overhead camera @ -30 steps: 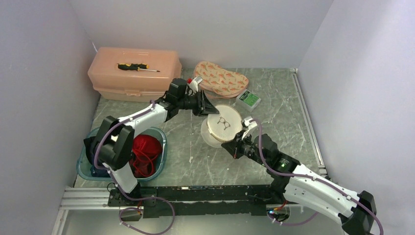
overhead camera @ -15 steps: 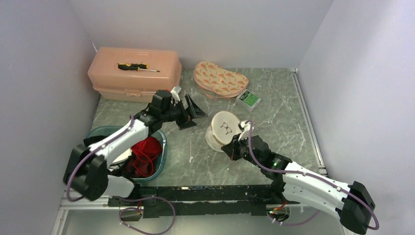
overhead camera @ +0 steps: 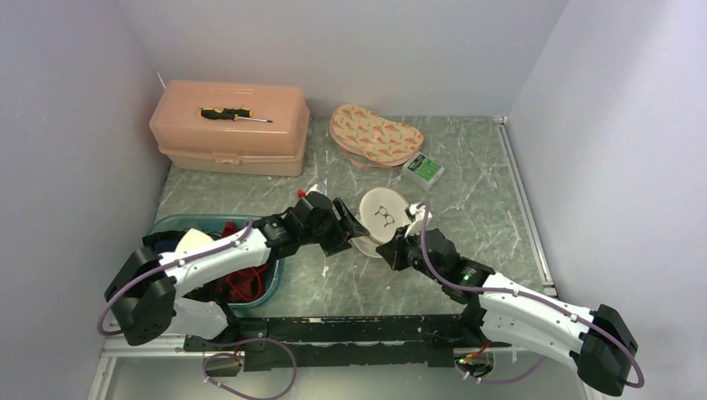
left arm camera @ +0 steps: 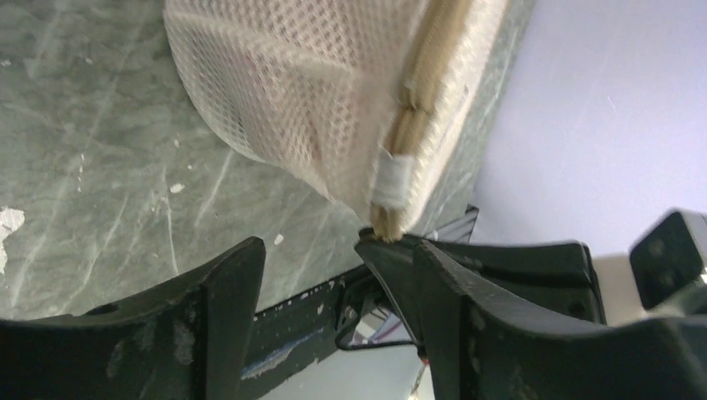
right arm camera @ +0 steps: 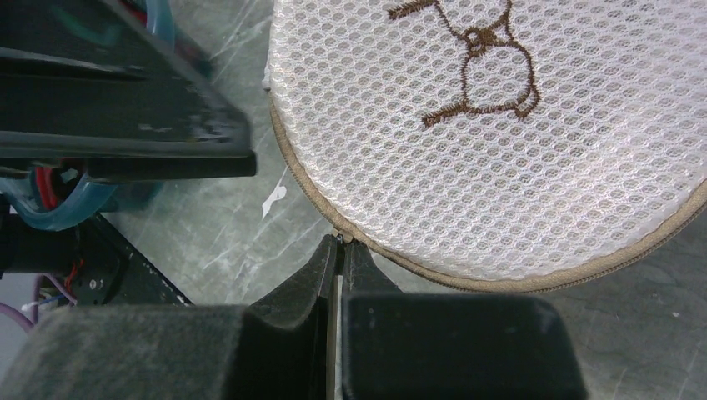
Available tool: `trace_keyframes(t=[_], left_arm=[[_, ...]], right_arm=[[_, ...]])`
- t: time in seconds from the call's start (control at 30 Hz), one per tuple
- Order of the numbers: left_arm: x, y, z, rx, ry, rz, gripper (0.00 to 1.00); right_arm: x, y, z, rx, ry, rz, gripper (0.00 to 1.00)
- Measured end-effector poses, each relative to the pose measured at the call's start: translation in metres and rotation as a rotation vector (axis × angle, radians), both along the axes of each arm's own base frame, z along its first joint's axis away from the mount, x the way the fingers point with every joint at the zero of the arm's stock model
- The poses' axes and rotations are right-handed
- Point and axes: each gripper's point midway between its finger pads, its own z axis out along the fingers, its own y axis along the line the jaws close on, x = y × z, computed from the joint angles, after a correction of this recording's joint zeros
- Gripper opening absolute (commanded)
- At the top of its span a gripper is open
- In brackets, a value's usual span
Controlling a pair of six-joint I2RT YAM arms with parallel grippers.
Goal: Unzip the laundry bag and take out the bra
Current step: Unzip the laundry bag at the center of the board.
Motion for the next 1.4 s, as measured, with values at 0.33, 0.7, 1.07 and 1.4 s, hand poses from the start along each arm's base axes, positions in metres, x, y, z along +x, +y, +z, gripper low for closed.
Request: trace_keyframes(t=[0.33,0.7,1.07,1.4], left_arm=[[0.021,-0.007,-0.013,0.044,-0.008,0.066,0.66],[0.030,-0.015,0.001,-0.001,-0.050,0.073,0.58],[0.031,-0.022,-0.013,0.020,-0.032,0.045,0.04],[0.034,-0.019,-0.009,0.036,-0.062,0.025,0.03]], right_arm=[[-0.001,0.003,0.003,0.008,0.000,0.014,0.00],[-0.004,0.005,0.003,0.012,0.005,0.032,0.00],[-0.005,0.005,0.003,0.007,0.000,0.037,0.00],[0.002,-0.014,-0.003,-0.064,0.002,-0.050,0.00]])
